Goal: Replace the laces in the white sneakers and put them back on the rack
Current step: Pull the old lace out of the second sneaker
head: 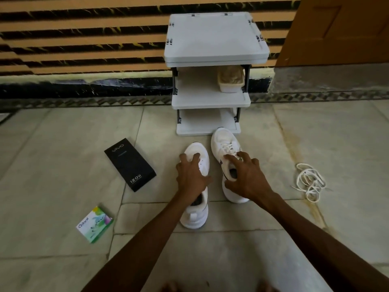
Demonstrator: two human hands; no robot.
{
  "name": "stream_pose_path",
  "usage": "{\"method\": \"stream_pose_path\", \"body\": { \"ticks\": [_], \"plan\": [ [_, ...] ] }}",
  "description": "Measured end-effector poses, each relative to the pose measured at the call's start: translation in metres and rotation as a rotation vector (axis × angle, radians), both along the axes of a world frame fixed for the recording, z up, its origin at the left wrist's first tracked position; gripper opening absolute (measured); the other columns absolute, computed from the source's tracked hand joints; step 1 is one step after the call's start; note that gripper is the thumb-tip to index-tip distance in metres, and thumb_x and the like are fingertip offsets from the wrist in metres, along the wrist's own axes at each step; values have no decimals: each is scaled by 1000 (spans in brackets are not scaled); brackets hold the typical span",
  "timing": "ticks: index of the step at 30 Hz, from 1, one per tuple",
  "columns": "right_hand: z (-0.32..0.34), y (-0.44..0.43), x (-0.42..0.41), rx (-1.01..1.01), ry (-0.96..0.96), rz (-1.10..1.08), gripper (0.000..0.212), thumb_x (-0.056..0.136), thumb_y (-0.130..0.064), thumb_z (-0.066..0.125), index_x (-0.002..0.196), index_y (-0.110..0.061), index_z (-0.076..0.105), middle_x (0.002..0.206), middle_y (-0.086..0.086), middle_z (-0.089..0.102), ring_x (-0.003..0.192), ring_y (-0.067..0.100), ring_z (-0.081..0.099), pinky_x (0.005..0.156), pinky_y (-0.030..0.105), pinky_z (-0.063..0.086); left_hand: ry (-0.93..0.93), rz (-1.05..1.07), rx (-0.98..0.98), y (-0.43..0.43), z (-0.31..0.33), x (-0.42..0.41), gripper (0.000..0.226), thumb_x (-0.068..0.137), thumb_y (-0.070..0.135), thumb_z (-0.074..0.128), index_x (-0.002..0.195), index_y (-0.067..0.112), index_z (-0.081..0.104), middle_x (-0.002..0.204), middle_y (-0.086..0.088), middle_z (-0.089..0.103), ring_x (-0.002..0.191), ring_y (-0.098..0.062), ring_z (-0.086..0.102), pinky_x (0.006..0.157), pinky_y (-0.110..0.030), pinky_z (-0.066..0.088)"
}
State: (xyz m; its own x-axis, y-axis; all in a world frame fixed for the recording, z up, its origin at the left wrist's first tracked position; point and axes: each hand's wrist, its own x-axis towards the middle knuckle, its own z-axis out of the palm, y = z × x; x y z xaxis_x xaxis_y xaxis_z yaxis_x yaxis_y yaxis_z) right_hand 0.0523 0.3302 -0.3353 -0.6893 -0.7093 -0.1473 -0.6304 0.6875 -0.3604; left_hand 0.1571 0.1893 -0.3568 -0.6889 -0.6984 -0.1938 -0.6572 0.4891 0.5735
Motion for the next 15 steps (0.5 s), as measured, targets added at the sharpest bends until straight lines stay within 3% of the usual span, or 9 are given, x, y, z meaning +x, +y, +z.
{"method": "stream_pose_path", "body": {
  "ticks": [10,15],
  "plan": [
    [-2,-1,1,-20,-1,-32,81,75,-42,74,146,-35,35,153,8,28,127,40,35,98,49,45,-70,46,-69,-27,22,-32,79,77,50,70,141,27,30,148,-8,19,126,-37,34,94,-49,44],
    [-4,-6,11,-41,5,-87,81,75,-42,74,146,-36,35,153,7,29,128,37,33,97,49,46,-85,28,-33,-9,12,-11,81,80,40,70,146,31,23,147,-7,18,125,-38,34,92,-50,45]
  ]
}}
